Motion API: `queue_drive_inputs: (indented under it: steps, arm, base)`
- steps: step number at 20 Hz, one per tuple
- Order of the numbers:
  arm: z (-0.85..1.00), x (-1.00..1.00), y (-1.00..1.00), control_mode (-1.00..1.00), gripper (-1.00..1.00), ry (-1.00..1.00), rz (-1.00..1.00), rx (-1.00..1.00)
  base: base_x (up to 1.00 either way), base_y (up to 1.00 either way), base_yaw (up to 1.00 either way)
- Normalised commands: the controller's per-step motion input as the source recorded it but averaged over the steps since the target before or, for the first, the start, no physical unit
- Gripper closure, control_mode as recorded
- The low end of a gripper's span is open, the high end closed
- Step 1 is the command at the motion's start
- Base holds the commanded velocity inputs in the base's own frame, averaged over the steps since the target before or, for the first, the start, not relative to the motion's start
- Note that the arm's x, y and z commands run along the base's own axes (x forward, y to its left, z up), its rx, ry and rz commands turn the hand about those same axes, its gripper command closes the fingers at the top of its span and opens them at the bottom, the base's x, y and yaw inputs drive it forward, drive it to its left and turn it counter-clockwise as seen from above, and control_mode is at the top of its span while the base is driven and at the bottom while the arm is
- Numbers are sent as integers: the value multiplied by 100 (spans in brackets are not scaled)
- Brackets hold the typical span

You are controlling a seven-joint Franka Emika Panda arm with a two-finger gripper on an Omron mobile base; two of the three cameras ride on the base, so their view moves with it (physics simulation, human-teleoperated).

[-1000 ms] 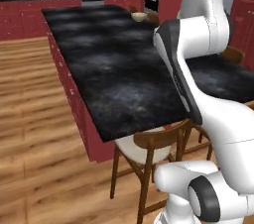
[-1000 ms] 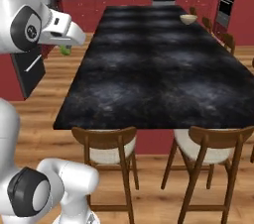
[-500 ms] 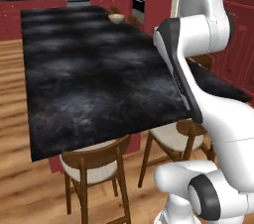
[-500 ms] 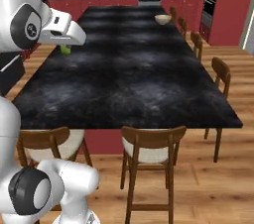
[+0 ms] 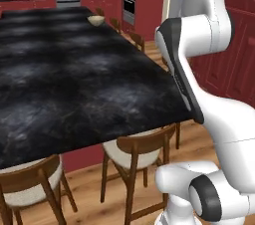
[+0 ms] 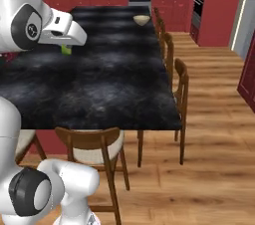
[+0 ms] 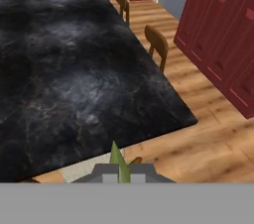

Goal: There is a bowl on the dining counter. Grab a lemon wedge from the fridge and place it in the bowl. Then get the liquor bottle and glass cup from the cabinet and place them next to the bowl.

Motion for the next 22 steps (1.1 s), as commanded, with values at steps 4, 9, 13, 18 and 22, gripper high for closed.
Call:
queue_drive_inputs:
  steps: [4,9,13,18,22]
  arm:
    - [0,0,0,100,100,0,0,0]
    - [0,0,0,100,100,0,0,0]
    - [0,0,0,100,100,0,0,0]
    - [0,0,0,100,100,0,0,0]
    - [0,0,0,100,100,0,0,0]
  base:
    - [47,-100,15]
    - [72,-100,20]
    - [87,-100,24]
    - [96,-100,28]
    - [20,-100,23]
